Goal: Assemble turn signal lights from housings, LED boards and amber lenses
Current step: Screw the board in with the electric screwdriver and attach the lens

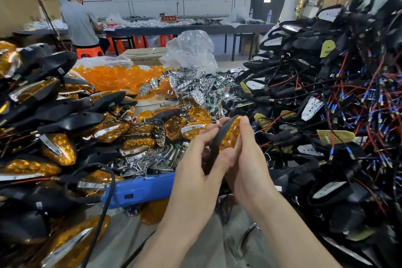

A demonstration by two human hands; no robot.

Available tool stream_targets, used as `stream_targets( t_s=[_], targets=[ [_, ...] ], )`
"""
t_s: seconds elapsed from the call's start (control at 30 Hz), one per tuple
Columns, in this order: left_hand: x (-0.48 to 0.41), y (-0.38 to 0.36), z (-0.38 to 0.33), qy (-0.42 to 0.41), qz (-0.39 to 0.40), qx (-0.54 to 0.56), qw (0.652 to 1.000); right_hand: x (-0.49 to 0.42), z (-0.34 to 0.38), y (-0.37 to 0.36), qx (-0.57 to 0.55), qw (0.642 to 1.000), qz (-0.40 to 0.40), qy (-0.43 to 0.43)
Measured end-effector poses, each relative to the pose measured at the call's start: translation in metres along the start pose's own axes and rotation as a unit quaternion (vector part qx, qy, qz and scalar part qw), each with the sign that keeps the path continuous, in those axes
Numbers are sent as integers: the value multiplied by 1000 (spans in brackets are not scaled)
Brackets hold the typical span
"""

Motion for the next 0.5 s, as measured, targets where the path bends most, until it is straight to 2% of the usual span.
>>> stream_targets(
  t_s=[0.07, 0.13, 0.23, 0.3, 0.4, 0.5],
  targets=[
    [3, -4, -6, -48, -6, -91, 995, 1, 2, 1, -20, 999, -24, 16],
    [8, -13, -11, -75, 27, -159, 984, 3, 2, 5, -23, 998, -49, 17],
    [10, -17, -18, -73, 110, -188, 973, 2, -2, 17, -22, 996, -84, -28],
    [1, 2, -23, -62, 108, -197, 972, 0, 0, 25, -43, 993, -107, -39],
    [-28, 51, -13, 24, 73, -237, 968, -3, 8, 30, -78, 990, -113, -22],
    [-46, 83, 20, 139, 150, -378, 903, -2, 10, 33, -109, 989, -99, -7]
  ],
)
Point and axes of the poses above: each hand's wrist, its own x-axis away from the middle knuckle, its own y-axis out of the back of the hand, z = x × y, the point moved 7 cm from there along -x, towards the middle knuckle, and after that the axes turned 13 degrees about x, right-handed, at the moved point
